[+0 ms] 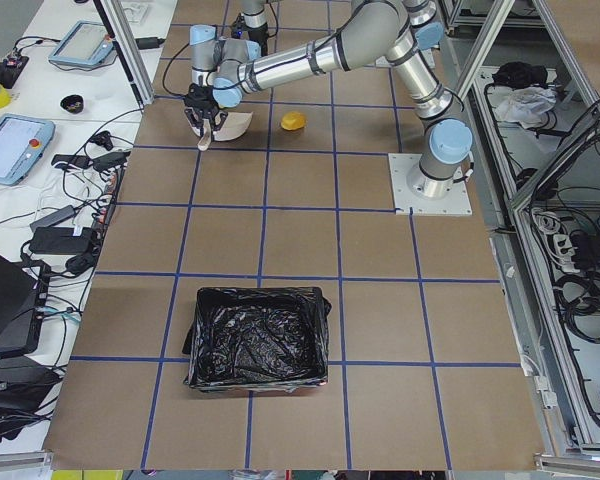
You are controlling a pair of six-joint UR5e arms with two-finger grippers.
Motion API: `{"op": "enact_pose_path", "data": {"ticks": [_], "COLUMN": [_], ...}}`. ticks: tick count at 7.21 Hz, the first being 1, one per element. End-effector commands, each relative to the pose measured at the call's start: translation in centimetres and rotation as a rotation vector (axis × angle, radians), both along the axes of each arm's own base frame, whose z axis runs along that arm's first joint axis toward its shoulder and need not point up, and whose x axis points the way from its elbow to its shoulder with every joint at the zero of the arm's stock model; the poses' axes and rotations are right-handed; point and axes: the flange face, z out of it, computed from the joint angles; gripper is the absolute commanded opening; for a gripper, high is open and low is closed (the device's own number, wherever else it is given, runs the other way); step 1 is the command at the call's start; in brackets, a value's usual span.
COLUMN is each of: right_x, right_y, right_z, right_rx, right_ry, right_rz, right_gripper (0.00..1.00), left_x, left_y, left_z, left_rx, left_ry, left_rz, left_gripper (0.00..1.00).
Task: Sweep and dump trash into bin
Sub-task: 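Sweep the yellow piece and croissant into the dustpan with the right gripper's brush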
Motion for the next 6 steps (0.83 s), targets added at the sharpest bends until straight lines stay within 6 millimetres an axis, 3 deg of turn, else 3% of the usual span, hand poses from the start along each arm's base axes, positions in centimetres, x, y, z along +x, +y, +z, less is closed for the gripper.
{"op": "enact_pose_path", "data": {"ticks": [1,3,6], "right_x": [3.8,7.3,13.1], "right_y": [1.1,1.2,-0.2], "right_z": [-0.7,-1.5,-0.8], "right_rx": [-0.016,-0.037,-0.037], "right_ry": [-0.02,-0.087,-0.181], "right_rz": [-0.032,-0.059,-0.121], "right_gripper": [0.0,0.0,0.0], "left_x": [0.0,0.0,0.0], "left_y": [0.0,0.0,0.0], "left_z": [0.2,0.0,0.2], "left_rx": [-0.002,0.0,-0.002], "left_ry": [0.0,0.0,0.0], "left_rz": [-0.001,-0.001,-0.001], "left_gripper": [0.0,0.0,0.0]}}
